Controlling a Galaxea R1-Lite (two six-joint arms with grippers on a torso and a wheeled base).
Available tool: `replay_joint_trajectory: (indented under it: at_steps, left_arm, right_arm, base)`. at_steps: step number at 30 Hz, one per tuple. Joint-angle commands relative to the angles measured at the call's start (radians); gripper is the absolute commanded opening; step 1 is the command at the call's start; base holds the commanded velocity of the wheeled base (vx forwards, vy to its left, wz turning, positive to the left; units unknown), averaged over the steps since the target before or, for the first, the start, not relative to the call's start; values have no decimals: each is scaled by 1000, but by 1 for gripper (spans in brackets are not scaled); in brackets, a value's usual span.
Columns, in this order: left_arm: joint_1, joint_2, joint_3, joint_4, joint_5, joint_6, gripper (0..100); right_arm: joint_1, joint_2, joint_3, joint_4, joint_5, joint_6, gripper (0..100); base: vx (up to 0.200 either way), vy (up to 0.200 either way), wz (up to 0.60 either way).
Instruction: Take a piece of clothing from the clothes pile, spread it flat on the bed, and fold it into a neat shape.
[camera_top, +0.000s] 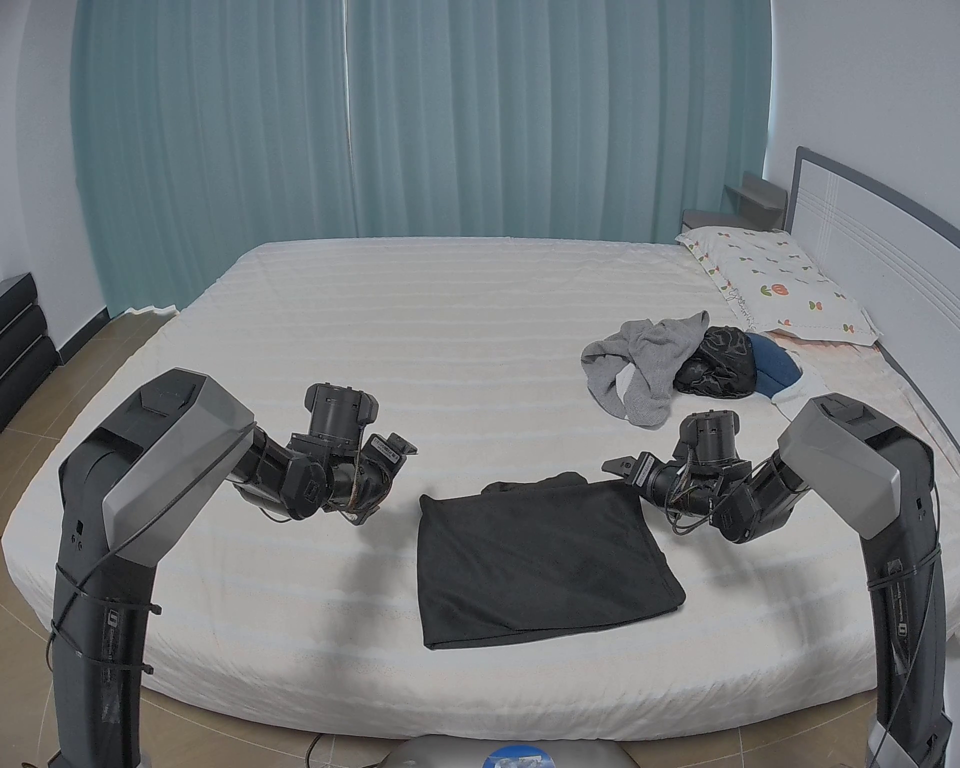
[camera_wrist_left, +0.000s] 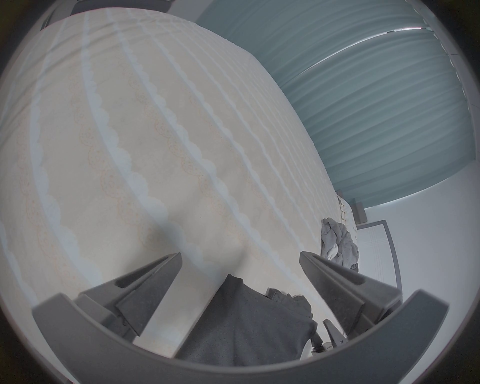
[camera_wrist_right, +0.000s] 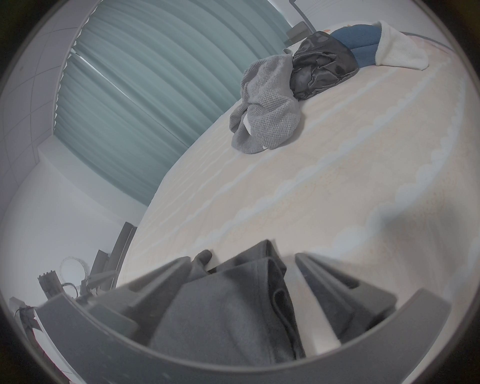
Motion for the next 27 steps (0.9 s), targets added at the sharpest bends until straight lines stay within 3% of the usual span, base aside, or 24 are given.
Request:
replay_joint_trajectory:
  at_steps: [1,27]
  left_arm:
    - [0,3,1,-1,0,0,100]
    - [-2,4,1,1,0,0,100]
  right_arm:
    - [1,30,-27,0,-5,11,0]
    - [-19,33,-68,0,-26,12,0]
  base:
    - [0,0,0]
    - [0,0,0]
